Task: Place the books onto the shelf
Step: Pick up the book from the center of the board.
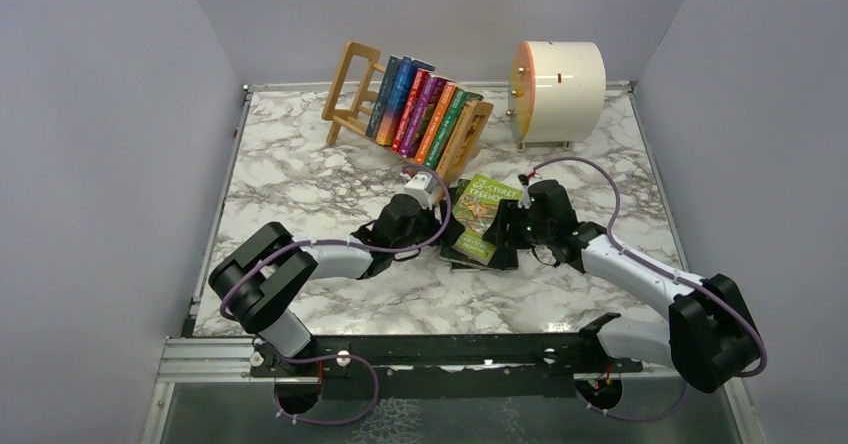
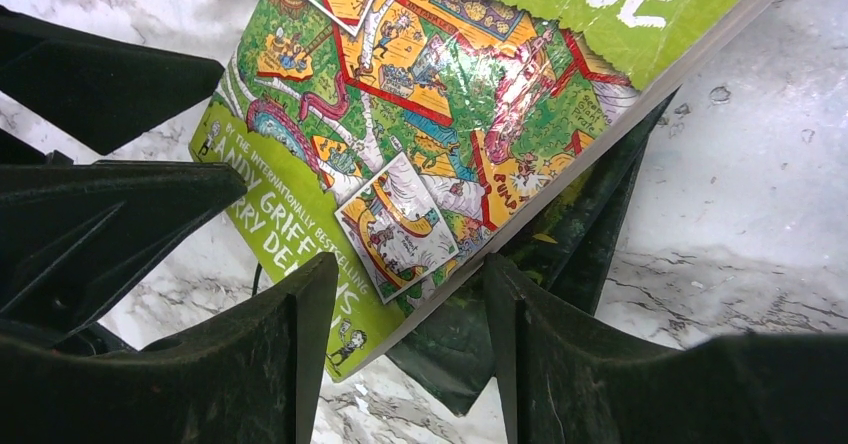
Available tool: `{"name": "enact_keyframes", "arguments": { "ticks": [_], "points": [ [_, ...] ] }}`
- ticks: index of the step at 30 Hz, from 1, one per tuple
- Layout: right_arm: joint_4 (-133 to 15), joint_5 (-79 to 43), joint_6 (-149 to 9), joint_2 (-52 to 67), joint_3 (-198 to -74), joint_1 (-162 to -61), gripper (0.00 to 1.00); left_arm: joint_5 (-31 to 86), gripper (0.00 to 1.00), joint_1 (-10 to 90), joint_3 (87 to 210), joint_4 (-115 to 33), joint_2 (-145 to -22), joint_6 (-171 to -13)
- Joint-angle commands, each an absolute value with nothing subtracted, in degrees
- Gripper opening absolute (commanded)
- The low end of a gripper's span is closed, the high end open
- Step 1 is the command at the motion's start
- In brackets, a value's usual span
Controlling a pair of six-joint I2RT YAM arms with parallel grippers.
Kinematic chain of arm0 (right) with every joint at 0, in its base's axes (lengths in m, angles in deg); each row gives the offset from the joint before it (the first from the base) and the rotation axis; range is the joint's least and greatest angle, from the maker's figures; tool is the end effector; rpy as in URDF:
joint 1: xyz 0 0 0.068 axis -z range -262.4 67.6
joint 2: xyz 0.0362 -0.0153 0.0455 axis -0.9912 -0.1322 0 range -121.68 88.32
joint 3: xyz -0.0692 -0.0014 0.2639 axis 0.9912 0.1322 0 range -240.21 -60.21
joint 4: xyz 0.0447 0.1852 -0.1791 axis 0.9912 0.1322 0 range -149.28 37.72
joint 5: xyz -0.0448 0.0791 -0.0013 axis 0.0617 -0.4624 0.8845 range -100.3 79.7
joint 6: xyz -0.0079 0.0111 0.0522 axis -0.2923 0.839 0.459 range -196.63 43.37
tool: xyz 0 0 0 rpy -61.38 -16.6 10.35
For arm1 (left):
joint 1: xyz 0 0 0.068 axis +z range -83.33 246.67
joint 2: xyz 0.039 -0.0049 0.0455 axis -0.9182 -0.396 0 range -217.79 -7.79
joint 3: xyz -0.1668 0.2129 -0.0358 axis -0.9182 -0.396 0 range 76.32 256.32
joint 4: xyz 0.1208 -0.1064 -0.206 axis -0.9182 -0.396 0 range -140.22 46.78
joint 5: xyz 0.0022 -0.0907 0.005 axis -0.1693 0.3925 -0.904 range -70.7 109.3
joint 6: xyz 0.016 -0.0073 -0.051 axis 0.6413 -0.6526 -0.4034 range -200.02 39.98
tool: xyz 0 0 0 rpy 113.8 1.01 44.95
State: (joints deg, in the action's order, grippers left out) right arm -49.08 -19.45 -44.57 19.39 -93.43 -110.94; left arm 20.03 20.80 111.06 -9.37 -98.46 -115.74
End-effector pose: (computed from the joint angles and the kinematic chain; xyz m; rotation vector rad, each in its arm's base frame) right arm 0.2037 0.1171 0.1871 -0.0040 2.4714 0.6752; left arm 0.2165 -0.2239 0.1670 0.1928 2.0705 -0.9253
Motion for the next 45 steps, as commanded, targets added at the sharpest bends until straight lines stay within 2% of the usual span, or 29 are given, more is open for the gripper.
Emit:
{"name": "enact_keyframes", "arguments": {
  "ticks": [1,10,18,33,40,45],
  "points": [
    [-51.7,-22.47,-46.11,18.0,-94.75,-111.7,0.54,19.22,0.64,20.93,111.21,-8.09,-99.26,-117.88],
    [-52.71,-23.78,-47.13,16.54,-95.47,-112.19,0.54,23.14,0.66,23.93,109.89,-5.38,-100.63,-120.11],
    [-54.58,-25.29,-48.21,15.79,-94.89,-112.37,0.54,31.28,0.66,27.25,107.78,3.44,-104.06,-124.26],
    [-57.14,-28.63,-50.0,12.89,-95.88,-113.64,0.54,37.58,0.65,28.02,107.17,11.66,-108.54,-126.77],
    [-57.56,-29.2,-50.51,12.04,-96.11,-114.09,0.54,37.28,0.56,28.68,106.78,13.24,-108.61,-127.15],
    [-58.13,-30.11,-51.03,11.63,-96.28,-114.86,0.54,36.27,0.42,28.88,105.8,13.79,-107.34,-127.08]
  ]
}}
